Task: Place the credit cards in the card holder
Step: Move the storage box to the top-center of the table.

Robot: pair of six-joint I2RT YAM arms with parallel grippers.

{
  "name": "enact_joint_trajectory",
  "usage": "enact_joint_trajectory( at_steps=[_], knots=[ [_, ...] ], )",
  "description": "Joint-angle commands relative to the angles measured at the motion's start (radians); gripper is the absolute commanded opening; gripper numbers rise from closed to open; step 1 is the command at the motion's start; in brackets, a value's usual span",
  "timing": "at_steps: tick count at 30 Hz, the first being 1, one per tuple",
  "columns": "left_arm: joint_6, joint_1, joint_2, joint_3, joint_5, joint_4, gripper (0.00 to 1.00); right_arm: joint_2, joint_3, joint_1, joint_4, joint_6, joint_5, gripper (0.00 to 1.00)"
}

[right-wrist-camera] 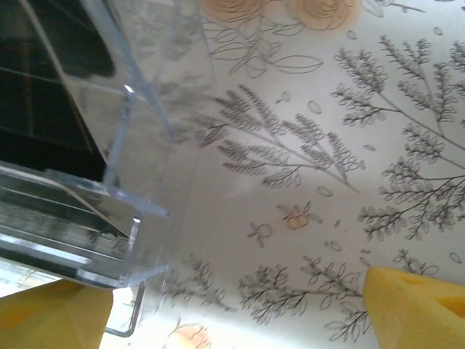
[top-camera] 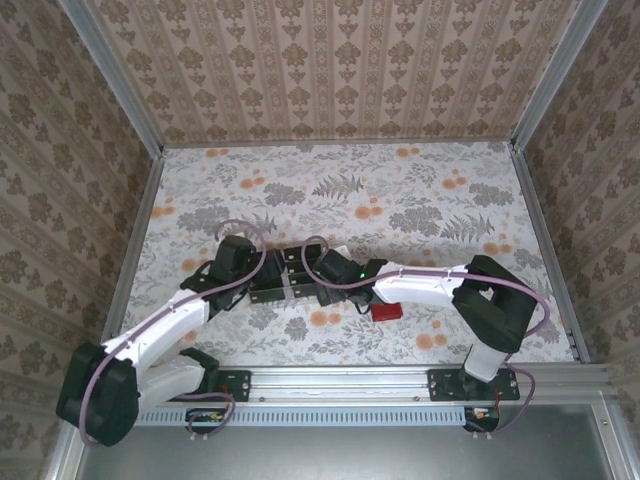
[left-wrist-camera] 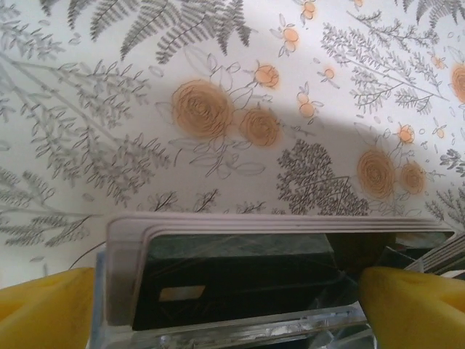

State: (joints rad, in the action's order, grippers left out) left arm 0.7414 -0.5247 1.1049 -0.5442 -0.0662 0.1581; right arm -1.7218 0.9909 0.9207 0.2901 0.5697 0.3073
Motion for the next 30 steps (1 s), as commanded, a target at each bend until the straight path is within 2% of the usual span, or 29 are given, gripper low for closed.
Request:
enact_joint_trajectory(
  at_steps=[1,10,15,25,30],
  knots=[
    [-0.013,-0.018,0.059,-0.052,0.029,-0.048,1.0,-0.028,0.023,-0.041,-0.009,0.036,0.066,0.9],
    [-0.065,-0.051,0.267,-0.204,0.054,-0.132,1.0,-0.04,0.032,-0.186,-0.026,0.036,0.09,0.9],
    [-0.088,-0.076,0.434,-0.337,0.079,-0.162,1.0,-0.049,0.035,-0.283,-0.033,0.026,0.102,0.9],
    [-0.123,-0.141,0.768,-0.727,0.148,-0.12,1.0,-0.039,0.014,-0.491,-0.051,0.009,0.094,0.9],
    [-0.133,-0.176,0.888,-0.9,0.169,-0.081,1.0,-0.028,0.012,-0.558,-0.051,-0.004,0.072,0.91]
  ],
)
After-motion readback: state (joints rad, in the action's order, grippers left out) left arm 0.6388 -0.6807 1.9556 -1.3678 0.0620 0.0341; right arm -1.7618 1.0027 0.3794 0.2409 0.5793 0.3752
